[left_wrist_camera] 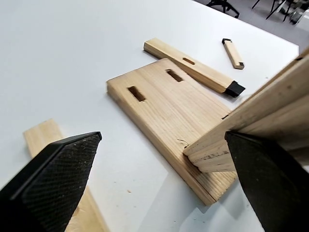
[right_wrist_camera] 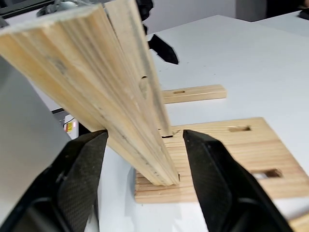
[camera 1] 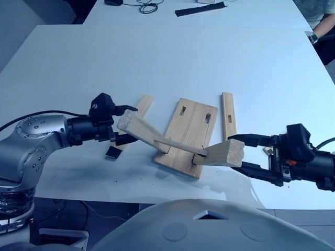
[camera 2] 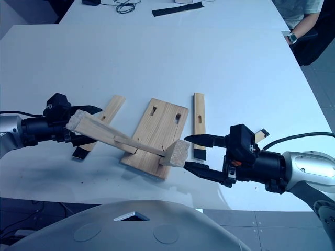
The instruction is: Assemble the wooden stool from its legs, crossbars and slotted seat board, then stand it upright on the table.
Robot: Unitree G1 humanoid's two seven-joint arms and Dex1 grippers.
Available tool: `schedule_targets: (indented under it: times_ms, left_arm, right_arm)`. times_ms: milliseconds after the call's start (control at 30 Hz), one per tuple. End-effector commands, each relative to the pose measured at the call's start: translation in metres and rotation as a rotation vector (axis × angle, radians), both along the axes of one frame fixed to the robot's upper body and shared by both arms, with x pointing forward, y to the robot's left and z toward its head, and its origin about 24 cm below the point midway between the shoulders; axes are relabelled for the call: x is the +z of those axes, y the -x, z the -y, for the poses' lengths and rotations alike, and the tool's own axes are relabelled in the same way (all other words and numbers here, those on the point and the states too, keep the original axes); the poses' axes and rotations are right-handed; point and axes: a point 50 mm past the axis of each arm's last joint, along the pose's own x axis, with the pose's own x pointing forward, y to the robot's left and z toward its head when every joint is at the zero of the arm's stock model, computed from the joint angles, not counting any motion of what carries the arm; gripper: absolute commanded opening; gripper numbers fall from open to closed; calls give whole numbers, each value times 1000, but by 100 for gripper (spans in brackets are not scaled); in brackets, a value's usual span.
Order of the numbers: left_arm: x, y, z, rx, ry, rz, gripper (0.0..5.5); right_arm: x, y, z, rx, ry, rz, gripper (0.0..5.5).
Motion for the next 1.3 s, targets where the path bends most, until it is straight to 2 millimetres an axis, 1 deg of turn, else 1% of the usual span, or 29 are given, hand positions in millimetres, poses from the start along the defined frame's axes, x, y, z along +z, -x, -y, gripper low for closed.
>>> schedule_targets:
  times_ms: [33, 333, 500, 633, 767, 967, 1100, 1300]
  left_arm:
    - [3, 14, 31, -205, 127, -34, 478]
    - [9, 25, 45, -297, 135, -14, 478]
    - [18, 25, 55, -342, 145, 25, 478]
    - [24, 26, 58, -369, 149, 47, 478]
    - [24, 29, 59, -377, 139, 52, 478]
    - [16, 32, 52, -336, 101, 51, 478]
    - [14, 37, 57, -343, 105, 62, 478]
    - [18, 35, 62, -347, 123, 90, 478]
  right_arm:
    - [-1, -7, -5, -11, 25, 53, 289]
    - [-4, -12, -13, -24, 6, 68, 289]
    - [-11, -15, -17, -27, 1, 60, 289]
    - [-17, -18, -19, -54, 5, 60, 289]
    - [-18, -24, -18, -107, 7, 90, 289]
    - [-18, -31, -11, -185, 26, 122, 289]
    - [-19, -37, -12, -216, 24, 132, 289]
    - [-28, -40, -14, -216, 61, 130, 289]
